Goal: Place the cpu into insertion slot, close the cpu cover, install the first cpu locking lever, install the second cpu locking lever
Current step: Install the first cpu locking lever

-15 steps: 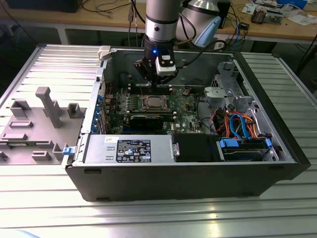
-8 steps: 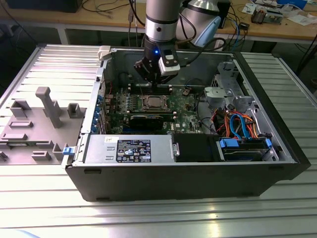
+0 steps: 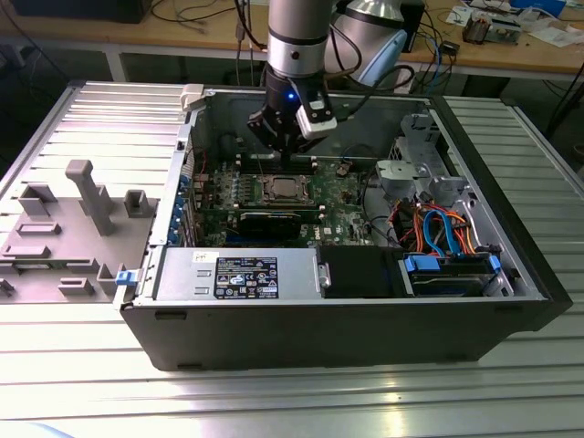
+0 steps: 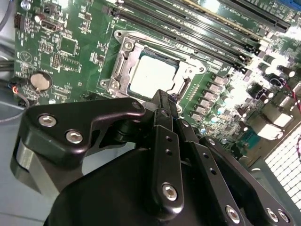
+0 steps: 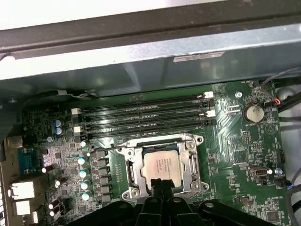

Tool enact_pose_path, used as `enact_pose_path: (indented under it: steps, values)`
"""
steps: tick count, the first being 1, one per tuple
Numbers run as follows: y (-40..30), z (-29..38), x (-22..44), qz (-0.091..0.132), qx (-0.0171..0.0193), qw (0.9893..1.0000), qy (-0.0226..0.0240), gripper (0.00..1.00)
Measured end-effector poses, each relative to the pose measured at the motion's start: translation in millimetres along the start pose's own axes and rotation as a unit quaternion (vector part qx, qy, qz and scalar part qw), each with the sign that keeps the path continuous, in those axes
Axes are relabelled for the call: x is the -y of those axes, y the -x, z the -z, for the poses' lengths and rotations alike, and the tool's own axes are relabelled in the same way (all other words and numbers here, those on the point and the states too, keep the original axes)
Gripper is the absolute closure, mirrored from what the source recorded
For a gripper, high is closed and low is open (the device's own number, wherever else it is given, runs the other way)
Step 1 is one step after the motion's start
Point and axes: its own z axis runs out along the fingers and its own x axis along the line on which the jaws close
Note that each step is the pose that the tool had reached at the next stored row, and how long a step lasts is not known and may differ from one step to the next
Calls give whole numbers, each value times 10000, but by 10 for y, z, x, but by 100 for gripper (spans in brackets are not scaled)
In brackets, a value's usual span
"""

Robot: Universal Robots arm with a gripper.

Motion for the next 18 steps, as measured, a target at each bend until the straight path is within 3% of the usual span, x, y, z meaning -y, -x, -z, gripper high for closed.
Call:
enact_pose_path:
  steps: [6, 9, 12, 16, 17, 18]
  values:
    - [-1, 1, 1, 412, -1, 9992, -7, 89]
    - [-1, 0, 0, 649, -3, 9979, -11, 89]
    - [-1, 0, 1, 916, -6, 9958, -16, 89]
    - [-1, -1, 0, 936, -6, 9956, -16, 89]
    - [-1, -1, 0, 936, -5, 9956, 9, 89]
    - [-3, -1, 0, 937, -6, 9956, 97, 89]
